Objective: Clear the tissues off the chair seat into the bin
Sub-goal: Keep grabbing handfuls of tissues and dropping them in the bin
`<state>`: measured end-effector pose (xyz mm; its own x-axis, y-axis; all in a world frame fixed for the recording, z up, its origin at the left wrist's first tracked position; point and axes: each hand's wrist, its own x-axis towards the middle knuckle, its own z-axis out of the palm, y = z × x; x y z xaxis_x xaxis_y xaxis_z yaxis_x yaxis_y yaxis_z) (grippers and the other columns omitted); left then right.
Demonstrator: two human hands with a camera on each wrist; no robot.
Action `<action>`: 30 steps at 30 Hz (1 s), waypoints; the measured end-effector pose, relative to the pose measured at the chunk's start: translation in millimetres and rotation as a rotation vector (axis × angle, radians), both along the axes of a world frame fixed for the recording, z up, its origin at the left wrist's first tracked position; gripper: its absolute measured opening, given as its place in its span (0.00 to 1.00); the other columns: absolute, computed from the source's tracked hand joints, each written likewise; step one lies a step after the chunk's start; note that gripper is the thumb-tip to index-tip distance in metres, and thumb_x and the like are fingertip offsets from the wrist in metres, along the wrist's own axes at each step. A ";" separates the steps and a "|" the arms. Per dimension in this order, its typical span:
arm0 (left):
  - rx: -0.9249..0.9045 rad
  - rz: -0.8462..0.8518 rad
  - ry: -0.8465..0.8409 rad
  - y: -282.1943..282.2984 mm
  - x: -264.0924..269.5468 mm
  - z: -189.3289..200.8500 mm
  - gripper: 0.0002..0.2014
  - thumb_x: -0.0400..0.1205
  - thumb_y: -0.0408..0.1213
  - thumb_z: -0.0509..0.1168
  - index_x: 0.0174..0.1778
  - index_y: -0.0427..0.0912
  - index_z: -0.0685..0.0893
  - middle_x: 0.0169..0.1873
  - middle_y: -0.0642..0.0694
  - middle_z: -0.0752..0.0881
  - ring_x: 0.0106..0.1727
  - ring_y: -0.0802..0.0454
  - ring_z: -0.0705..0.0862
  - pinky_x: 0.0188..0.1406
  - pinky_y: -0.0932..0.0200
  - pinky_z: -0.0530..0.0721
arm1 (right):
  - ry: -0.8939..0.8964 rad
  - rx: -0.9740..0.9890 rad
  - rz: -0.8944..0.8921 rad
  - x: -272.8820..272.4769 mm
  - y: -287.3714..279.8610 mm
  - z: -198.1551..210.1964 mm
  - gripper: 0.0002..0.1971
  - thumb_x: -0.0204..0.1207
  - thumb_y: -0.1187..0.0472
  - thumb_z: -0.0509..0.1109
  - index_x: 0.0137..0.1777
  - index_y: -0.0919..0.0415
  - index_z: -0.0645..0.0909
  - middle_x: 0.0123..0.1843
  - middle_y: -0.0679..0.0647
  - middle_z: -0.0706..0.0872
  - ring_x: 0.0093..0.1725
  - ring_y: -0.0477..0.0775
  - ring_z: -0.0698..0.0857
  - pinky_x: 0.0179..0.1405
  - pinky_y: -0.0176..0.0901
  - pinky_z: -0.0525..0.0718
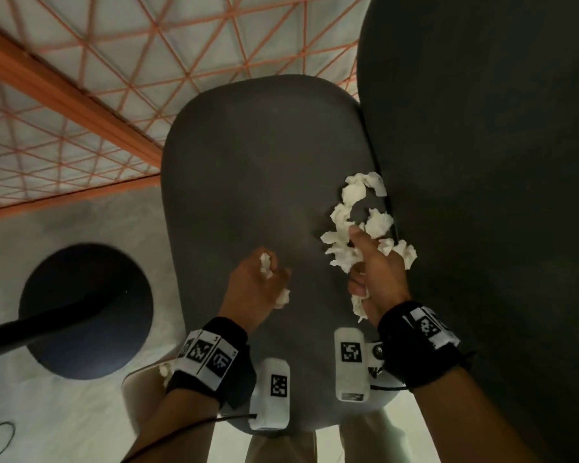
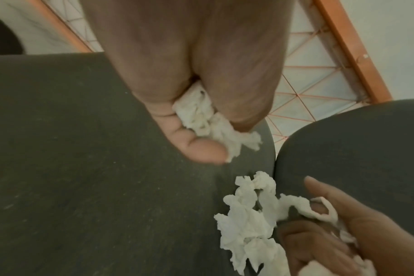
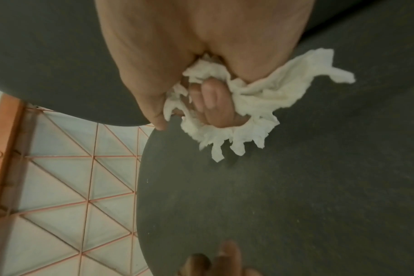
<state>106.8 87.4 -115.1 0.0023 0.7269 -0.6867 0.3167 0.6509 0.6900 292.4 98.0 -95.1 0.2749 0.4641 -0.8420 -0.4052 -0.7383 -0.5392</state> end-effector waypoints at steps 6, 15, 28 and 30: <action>-0.176 0.129 -0.124 -32.0 -1.5 9.3 0.09 0.83 0.27 0.63 0.39 0.44 0.75 0.42 0.41 0.87 0.26 0.50 0.83 0.18 0.63 0.76 | 0.074 0.015 0.019 -16.5 -2.1 0.5 0.06 0.73 0.61 0.75 0.47 0.61 0.86 0.35 0.51 0.88 0.24 0.46 0.81 0.16 0.34 0.72; -0.075 0.021 -0.009 -86.5 -10.1 13.1 0.12 0.74 0.42 0.77 0.47 0.52 0.81 0.35 0.53 0.83 0.36 0.60 0.82 0.38 0.64 0.79 | 0.317 0.075 0.037 -16.5 -22.7 -13.5 0.13 0.78 0.78 0.59 0.60 0.72 0.76 0.53 0.71 0.84 0.51 0.68 0.89 0.45 0.52 0.89; -0.219 0.464 -0.023 -173.7 18.0 54.2 0.15 0.81 0.52 0.67 0.36 0.46 0.80 0.27 0.50 0.82 0.27 0.54 0.78 0.28 0.59 0.76 | 0.057 -0.037 0.550 -24.8 -62.8 21.0 0.15 0.79 0.42 0.66 0.49 0.54 0.81 0.33 0.50 0.83 0.19 0.43 0.67 0.14 0.31 0.62; -0.202 0.515 0.025 -188.7 15.6 61.0 0.21 0.82 0.60 0.62 0.34 0.46 0.80 0.27 0.50 0.81 0.32 0.52 0.80 0.37 0.56 0.80 | 0.050 -0.090 0.586 -32.5 -72.9 25.0 0.27 0.72 0.28 0.63 0.36 0.55 0.77 0.23 0.47 0.71 0.17 0.44 0.62 0.14 0.32 0.57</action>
<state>122.4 -101.3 -54.1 -0.3365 0.4836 -0.8080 -0.0632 0.8446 0.5317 259.9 25.0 -70.0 -0.0467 0.4528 -0.8904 0.0604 -0.8885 -0.4550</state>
